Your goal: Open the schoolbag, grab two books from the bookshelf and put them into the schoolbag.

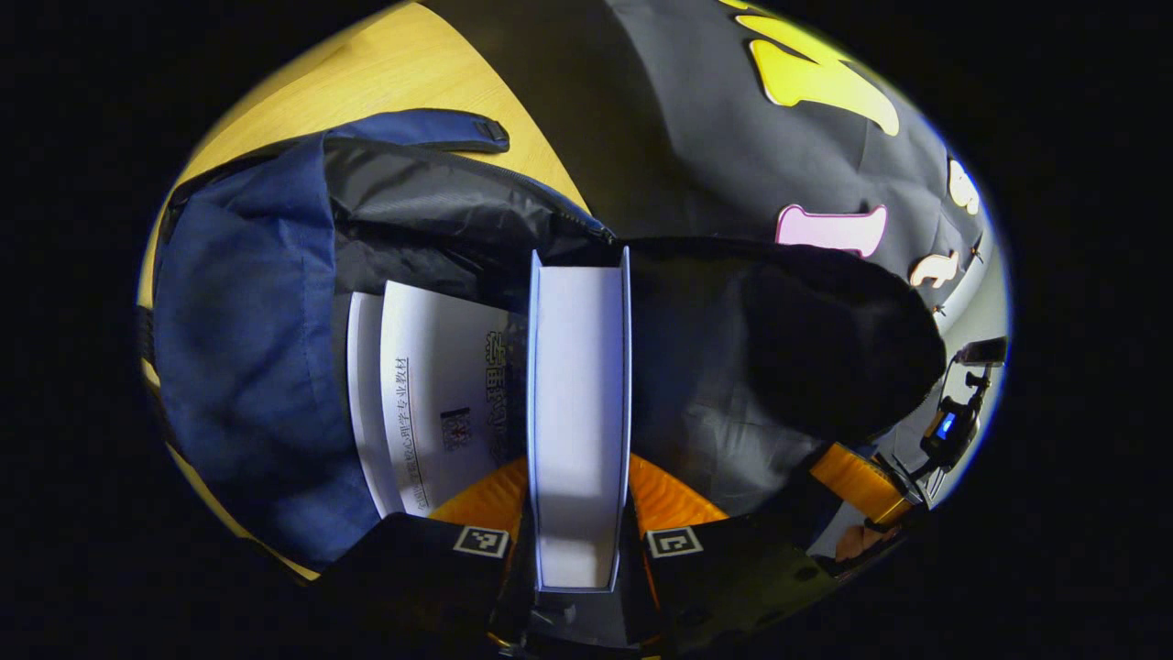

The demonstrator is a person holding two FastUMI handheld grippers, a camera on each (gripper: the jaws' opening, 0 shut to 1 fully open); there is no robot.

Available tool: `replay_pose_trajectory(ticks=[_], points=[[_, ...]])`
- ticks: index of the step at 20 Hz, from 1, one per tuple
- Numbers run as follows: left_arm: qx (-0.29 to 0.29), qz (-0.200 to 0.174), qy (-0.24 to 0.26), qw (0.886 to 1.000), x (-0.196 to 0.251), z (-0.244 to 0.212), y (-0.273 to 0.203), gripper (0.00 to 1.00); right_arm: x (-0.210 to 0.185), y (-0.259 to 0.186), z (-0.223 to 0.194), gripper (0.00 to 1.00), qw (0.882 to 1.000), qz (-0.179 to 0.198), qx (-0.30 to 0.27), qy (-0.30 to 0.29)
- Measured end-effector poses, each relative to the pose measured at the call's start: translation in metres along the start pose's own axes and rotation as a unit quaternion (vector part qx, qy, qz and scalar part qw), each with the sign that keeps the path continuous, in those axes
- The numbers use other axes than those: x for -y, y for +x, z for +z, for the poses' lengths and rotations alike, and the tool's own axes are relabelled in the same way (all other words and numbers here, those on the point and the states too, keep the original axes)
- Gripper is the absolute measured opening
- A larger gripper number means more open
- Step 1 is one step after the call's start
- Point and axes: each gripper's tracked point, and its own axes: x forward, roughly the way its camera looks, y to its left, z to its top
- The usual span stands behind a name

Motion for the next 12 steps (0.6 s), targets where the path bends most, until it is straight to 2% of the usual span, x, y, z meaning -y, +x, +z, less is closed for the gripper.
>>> replay_pose_trajectory(ticks=[1, 2, 3, 4, 5, 6, 8, 10, 11, 12], points=[[-0.007, 0.005, -0.002, 1.0, -0.004, -0.001, 0.002, 0.49, 0.0, 0.0, 0.0, 0.0, 1.0, 0.0, -0.001, 0.003], [-0.011, 0.009, -0.004, 1.0, -0.007, -0.001, 0.003, 0.53, -0.001, 0.002, 0.0, 0.0, 1.0, 0.001, -0.002, 0.006], [-0.017, 0.015, -0.007, 1.0, -0.009, -0.001, 0.003, 0.47, -0.002, 0.003, -0.001, 0.0, 1.0, 0.001, -0.003, 0.007], [-0.023, 0.03, -0.009, 0.999, -0.014, -0.002, 0.004, 0.51, -0.003, 0.005, -0.001, 0.0, 1.0, 0.001, -0.005, 0.009], [-0.029, 0.041, -0.007, 0.999, -0.018, -0.004, 0.005, 0.66, -0.004, 0.006, -0.001, 0.0, 1.0, 0.001, -0.006, 0.008], [-0.033, 0.05, -0.003, 0.998, -0.021, -0.004, 0.005, 0.59, -0.004, 0.006, -0.002, 0.0, 1.0, 0.001, -0.007, 0.008], [-0.048, 0.086, 0.012, 0.995, -0.028, -0.008, 0.005, 0.65, -0.006, 0.008, -0.002, 0.0, 1.0, 0.0, -0.008, 0.007], [-0.078, 0.12, 0.028, 0.989, -0.032, -0.018, 0.002, 0.94, -0.008, 0.011, -0.004, 0.0, 1.0, 0.0, -0.011, 0.007], [-0.083, 0.137, 0.04, 0.986, -0.033, -0.017, -0.002, 0.95, -0.009, 0.012, -0.004, 0.0, 1.0, 0.001, -0.011, 0.009], [-0.084, 0.149, 0.053, 0.984, -0.032, -0.016, -0.007, 0.83, -0.01, 0.013, -0.002, 0.0, 1.0, 0.002, -0.01, 0.009]])
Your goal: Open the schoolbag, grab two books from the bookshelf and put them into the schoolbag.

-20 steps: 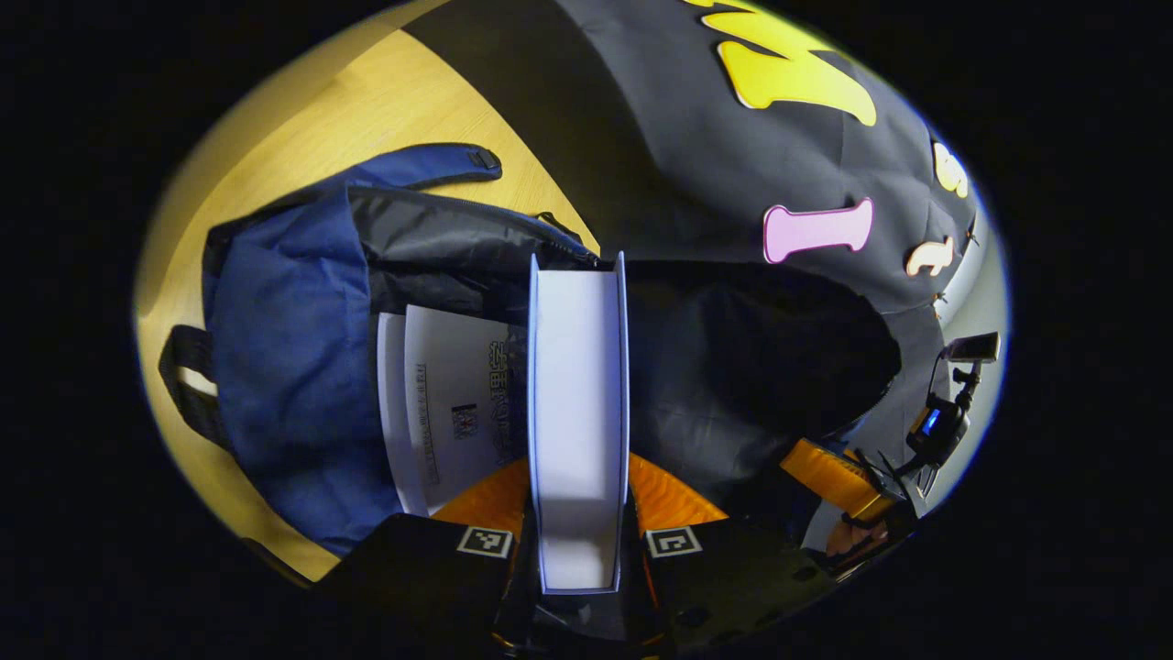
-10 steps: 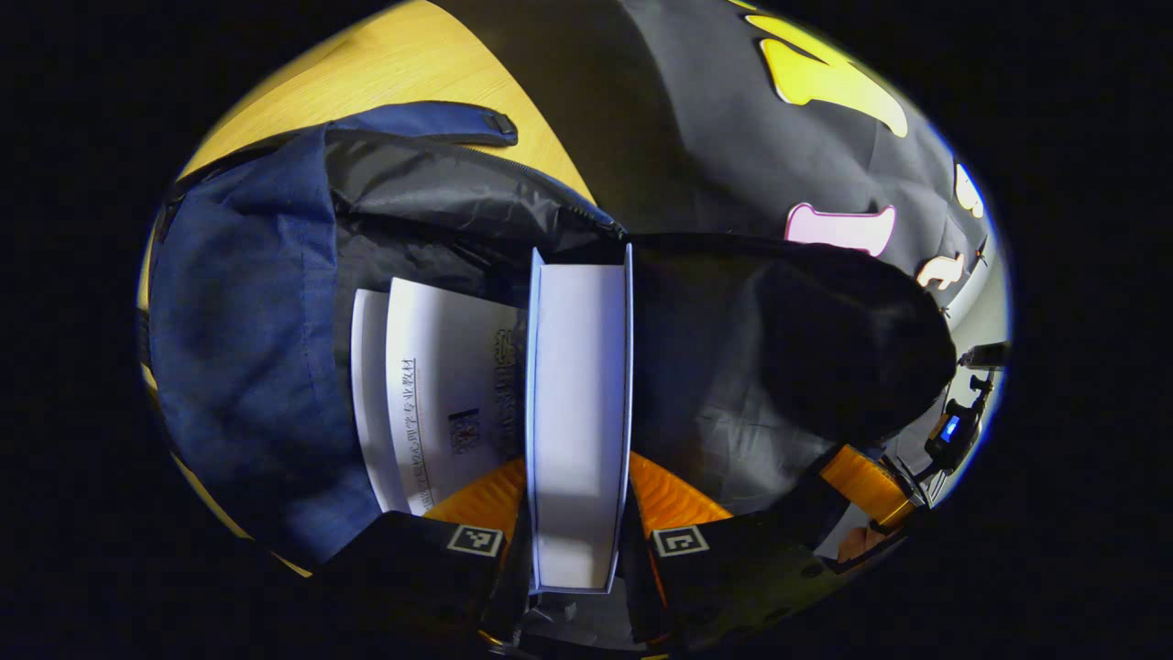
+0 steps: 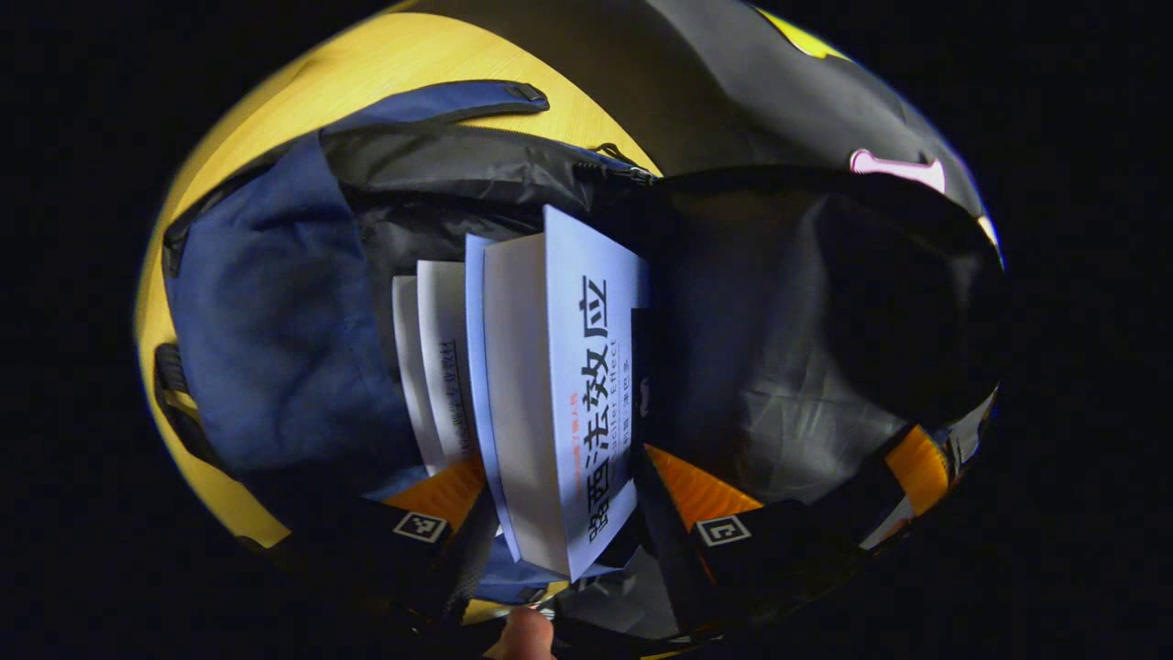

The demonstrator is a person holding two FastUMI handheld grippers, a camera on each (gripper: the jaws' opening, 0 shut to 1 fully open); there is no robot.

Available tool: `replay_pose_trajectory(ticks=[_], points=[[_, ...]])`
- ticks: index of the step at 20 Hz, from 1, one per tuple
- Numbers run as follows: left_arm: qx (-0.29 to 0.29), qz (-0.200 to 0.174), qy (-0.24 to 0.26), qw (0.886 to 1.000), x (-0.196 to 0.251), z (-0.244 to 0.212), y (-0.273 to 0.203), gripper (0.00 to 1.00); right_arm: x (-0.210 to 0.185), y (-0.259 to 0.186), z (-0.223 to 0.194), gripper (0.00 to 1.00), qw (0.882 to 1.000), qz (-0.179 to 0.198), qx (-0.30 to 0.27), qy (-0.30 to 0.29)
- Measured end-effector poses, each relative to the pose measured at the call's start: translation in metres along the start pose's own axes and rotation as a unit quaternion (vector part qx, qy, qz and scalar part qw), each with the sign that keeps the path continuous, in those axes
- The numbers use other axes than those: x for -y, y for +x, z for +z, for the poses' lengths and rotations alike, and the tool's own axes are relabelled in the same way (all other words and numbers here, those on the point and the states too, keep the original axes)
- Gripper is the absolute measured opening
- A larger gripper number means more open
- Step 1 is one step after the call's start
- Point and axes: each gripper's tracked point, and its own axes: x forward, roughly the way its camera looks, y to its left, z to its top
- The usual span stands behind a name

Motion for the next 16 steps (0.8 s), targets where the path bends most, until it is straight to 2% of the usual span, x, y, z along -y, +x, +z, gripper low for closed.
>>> replay_pose_trajectory(ticks=[4, 7, 11, 14, 16], points=[[0.005, 0.059, 0.035, 0.998, -0.01, -0.002, -0.024, 0.93, -0.005, 0.001, 0.0, 0.0, 1.0, 0.004, 0.003, -0.002], [0.029, 0.119, 0.088, 0.989, -0.019, 0.01, -0.053, 0.93, -0.012, 0.003, -0.001, 0.0, 1.0, 0.011, 0.006, 0.003], [0.062, 0.208, 0.182, 0.959, -0.031, 0.024, -0.098, 0.92, -0.027, 0.003, -0.002, 0.0, 1.0, 0.027, 0.013, 0.008], [0.055, 0.267, 0.195, 0.942, -0.043, 0.015, -0.133, 0.93, -0.039, 0.002, -0.004, 0.0, 0.999, 0.04, 0.02, 0.015], [0.059, 0.306, 0.22, 0.924, -0.046, 0.017, -0.159, 0.93, -0.046, 0.004, -0.005, 0.0, 0.999, 0.046, 0.023, 0.014]])
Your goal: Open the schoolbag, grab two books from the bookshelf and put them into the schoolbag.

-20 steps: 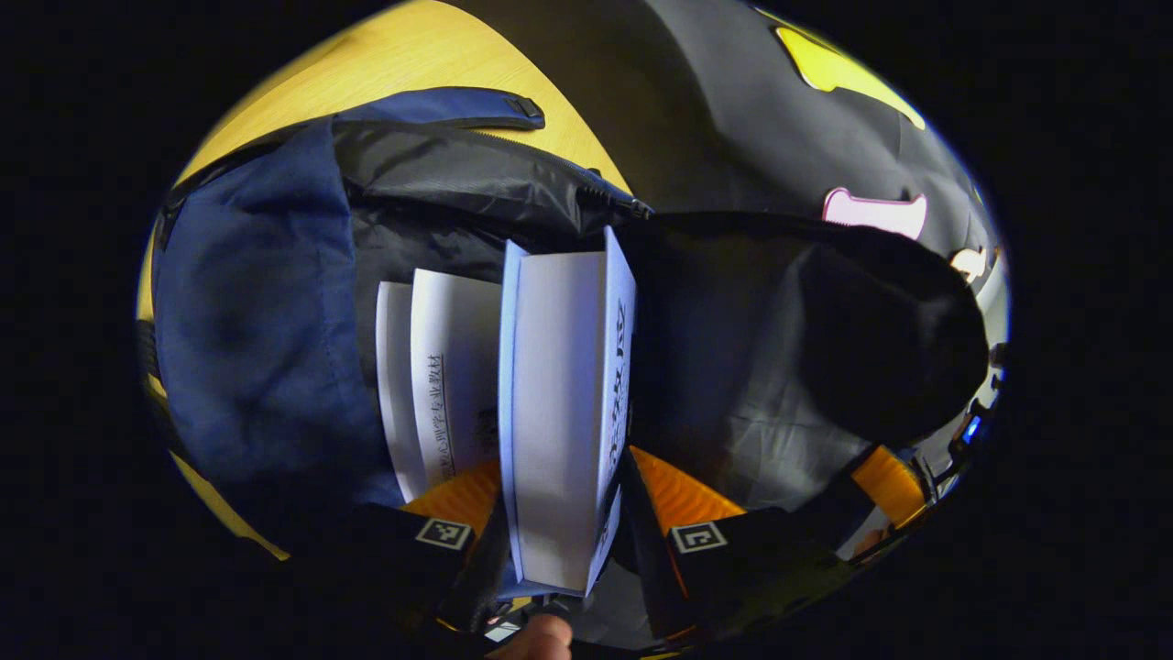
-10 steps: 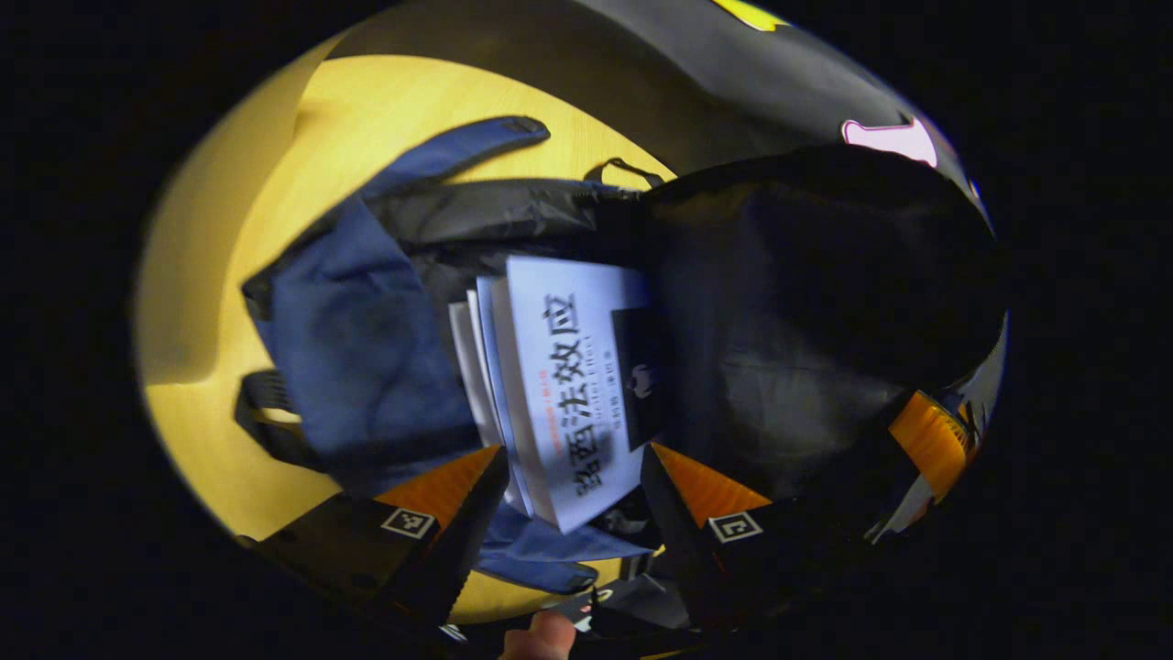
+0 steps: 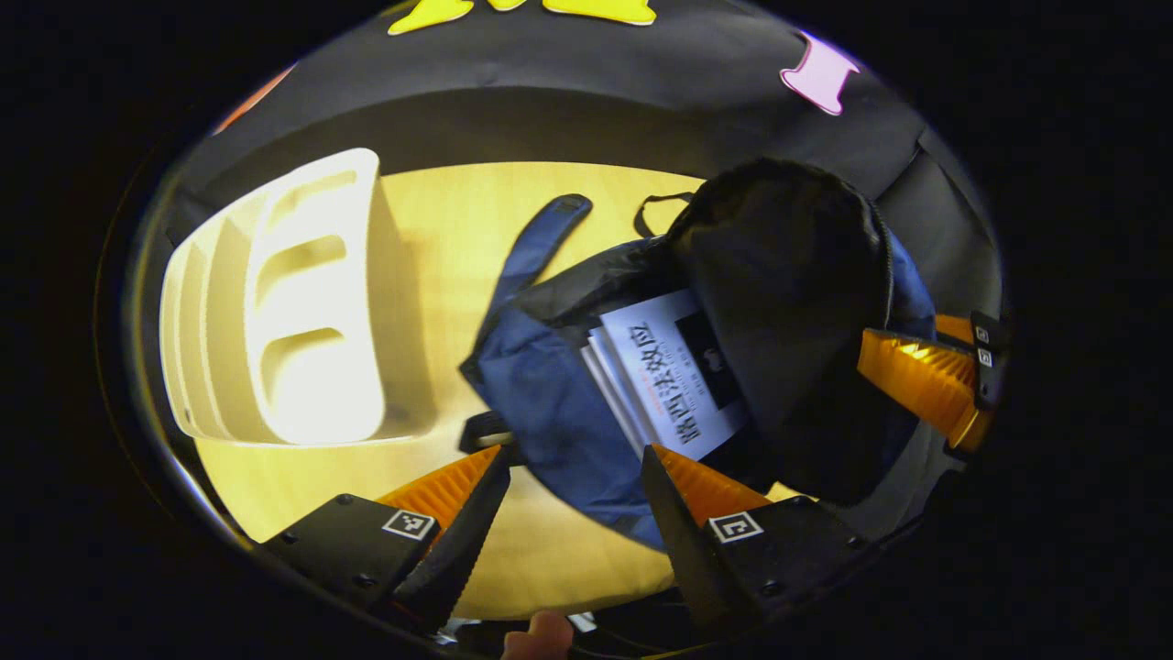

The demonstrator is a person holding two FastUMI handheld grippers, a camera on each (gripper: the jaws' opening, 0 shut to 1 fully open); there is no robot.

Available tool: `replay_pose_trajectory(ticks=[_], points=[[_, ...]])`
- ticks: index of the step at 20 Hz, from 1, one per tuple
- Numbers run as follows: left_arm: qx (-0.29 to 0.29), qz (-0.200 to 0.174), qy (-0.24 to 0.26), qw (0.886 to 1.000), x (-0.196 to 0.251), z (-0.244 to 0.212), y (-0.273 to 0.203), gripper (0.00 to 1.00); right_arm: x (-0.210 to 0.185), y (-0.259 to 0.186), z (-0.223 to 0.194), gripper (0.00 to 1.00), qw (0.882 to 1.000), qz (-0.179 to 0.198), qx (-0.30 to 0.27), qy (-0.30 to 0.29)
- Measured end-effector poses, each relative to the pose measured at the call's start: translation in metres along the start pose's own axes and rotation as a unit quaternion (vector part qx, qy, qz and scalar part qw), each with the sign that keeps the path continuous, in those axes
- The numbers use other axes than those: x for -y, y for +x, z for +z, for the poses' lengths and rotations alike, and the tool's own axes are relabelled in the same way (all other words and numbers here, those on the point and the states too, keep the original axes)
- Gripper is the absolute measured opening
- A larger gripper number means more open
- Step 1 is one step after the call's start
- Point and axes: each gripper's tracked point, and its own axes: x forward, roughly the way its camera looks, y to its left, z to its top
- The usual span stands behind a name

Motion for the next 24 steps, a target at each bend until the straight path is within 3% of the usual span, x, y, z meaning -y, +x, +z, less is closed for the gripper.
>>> replay_pose_trajectory(ticks=[3, 8, 11, 16, 19, 24], points=[[0.035, 0.041, 0.026, 0.998, -0.018, 0.01, -0.026, 0.92, -0.014, 0.003, -0.003, 0.0, 1.0, 0.015, 0.004, 0.006], [0.131, 0.085, -0.006, 0.988, -0.035, 0.04, -0.063, 0.92, -0.032, 0.007, -0.004, 0.03, 0.999, 0.028, 0.005, 0.022], [0.198, 0.107, -0.02, 0.974, -0.051, 0.064, -0.088, 0.92, -0.038, 0.009, -0.003, 0.0, 0.999, 0.029, 0.007, 0.035], [0.304, 0.125, -0.031, 0.944, -0.061, 0.106, -0.14, 0.93, -0.055, 0.003, 0.0, 0.09, 0.997, 0.05, 0.017, 0.059], [0.365, 0.134, -0.032, 0.921, -0.058, 0.136, -0.184, 0.96, -0.078, -0.011, 0.01, 0.28, 0.993, 0.085, 0.035, 0.075], [0.442, 0.161, -0.011, 0.882, -0.074, 0.159, -0.235, 0.96, -0.093, -0.063, 0.062, 0.86, 0.982, 0.1, 0.136, 0.09]])
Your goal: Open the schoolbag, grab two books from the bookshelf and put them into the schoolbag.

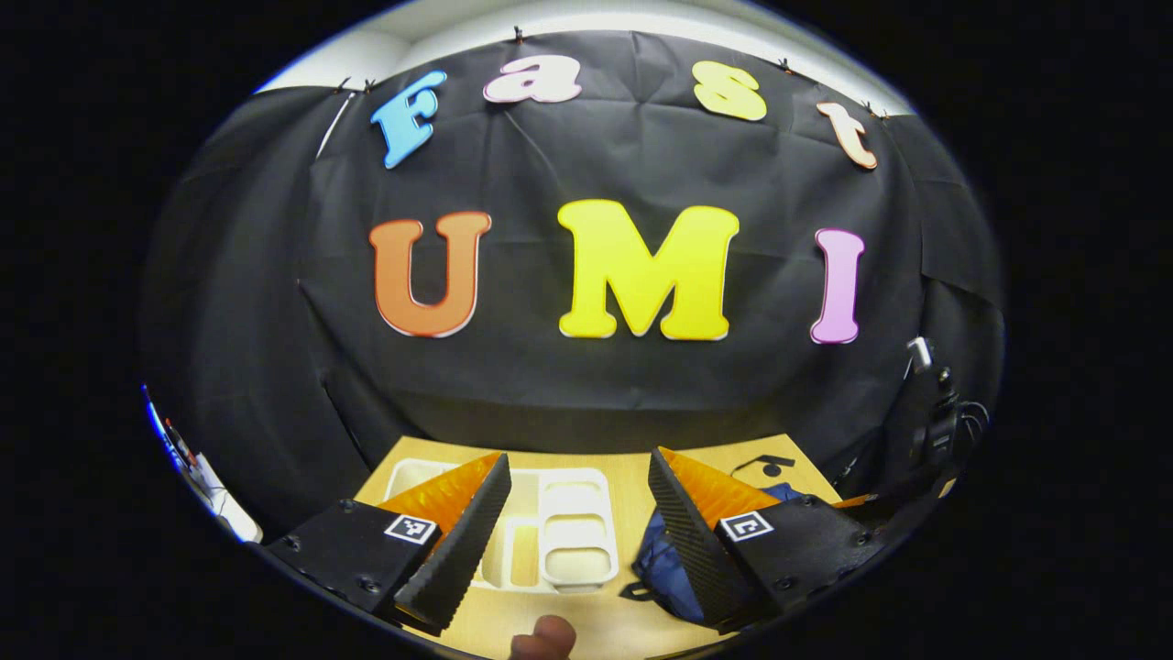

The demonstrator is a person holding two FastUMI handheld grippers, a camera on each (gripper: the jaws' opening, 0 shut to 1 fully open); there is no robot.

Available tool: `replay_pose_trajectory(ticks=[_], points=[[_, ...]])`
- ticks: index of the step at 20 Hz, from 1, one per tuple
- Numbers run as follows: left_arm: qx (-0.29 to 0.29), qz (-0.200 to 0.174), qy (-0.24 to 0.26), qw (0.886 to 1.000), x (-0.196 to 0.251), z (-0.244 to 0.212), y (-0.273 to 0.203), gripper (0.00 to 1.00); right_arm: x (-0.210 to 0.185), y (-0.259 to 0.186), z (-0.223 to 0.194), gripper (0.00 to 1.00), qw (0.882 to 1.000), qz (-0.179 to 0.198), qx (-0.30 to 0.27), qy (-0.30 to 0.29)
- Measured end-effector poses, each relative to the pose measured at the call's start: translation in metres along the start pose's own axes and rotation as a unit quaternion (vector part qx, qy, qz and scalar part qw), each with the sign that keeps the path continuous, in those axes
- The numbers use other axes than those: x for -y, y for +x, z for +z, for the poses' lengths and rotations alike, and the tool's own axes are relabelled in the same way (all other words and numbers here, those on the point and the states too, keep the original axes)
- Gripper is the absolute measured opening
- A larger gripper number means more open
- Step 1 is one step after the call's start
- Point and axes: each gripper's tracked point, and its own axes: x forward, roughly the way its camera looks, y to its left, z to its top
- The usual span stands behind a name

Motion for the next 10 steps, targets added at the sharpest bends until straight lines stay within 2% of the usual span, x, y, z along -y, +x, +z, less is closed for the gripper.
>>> replay_pose_trajectory(ticks=[1, 4, 6, 9, 10], points=[[0.018, 0.003, 0.005, 1.0, -0.004, 0.013, -0.003, 0.96, -0.005, -0.007, 0.018, 0.98, 1.0, -0.002, 0.03, -0.001], [0.068, 0.017, 0.006, 0.998, -0.013, 0.05, -0.016, 0.95, -0.012, -0.037, 0.071, 0.97, 0.991, -0.028, 0.132, -0.008], [0.105, 0.025, 0.002, 0.994, -0.017, 0.077, -0.029, 0.95, -0.016, -0.063, 0.106, 0.99, 0.976, -0.052, 0.209, -0.014], [0.135, 0.026, 0.001, 0.99, -0.018, 0.101, -0.045, 0.95, -0.027, -0.099, 0.142, 0.93, 0.949, -0.081, 0.304, -0.011], [0.139, 0.026, -0.003, 0.99, -0.019, 0.105, -0.048, 0.98, -0.032, -0.11, 0.148, 0.96, 0.942, -0.084, 0.325, -0.007]])
